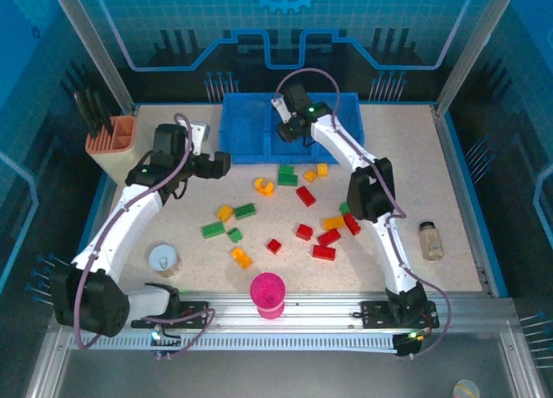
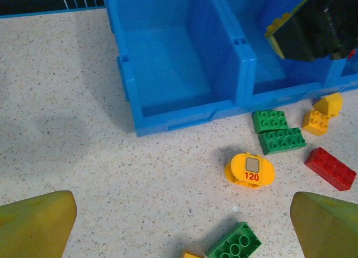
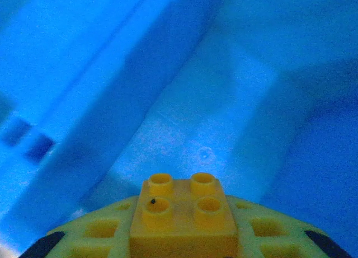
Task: Sort the legos into containers by color
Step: Place the lego in the container.
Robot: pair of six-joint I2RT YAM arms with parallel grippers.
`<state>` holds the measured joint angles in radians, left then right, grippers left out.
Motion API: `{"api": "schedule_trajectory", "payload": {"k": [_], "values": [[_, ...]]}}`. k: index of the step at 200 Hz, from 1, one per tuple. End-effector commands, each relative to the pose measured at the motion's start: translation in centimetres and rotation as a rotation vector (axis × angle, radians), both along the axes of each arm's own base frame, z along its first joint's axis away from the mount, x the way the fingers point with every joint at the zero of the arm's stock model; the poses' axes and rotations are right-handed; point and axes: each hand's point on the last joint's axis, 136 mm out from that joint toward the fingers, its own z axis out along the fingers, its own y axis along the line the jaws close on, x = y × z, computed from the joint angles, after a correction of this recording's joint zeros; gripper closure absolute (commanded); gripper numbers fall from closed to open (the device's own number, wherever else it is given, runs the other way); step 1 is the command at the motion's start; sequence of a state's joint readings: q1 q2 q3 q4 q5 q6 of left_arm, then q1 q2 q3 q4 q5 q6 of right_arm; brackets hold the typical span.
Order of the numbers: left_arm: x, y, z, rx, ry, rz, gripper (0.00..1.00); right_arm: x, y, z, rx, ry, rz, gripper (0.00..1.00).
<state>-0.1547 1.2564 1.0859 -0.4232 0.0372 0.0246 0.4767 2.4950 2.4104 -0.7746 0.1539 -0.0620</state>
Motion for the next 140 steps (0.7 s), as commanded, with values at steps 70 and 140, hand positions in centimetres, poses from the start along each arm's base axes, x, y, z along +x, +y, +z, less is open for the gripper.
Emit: {"api": "schedule_trajectory", "payload": {"k": [70,140], "values": [[0.9,-1.2,-1.7,-0.025,-0.002,-0.037,0.01,0.2,0.5,0.2,0.045,0.002,0.050,0.61],[1.6,-0.9,-3.2,0.026,0.050,-0.007,0.01,-5.8,-0.8,6.8,0.066,0.005,0.069,0.45]]}}
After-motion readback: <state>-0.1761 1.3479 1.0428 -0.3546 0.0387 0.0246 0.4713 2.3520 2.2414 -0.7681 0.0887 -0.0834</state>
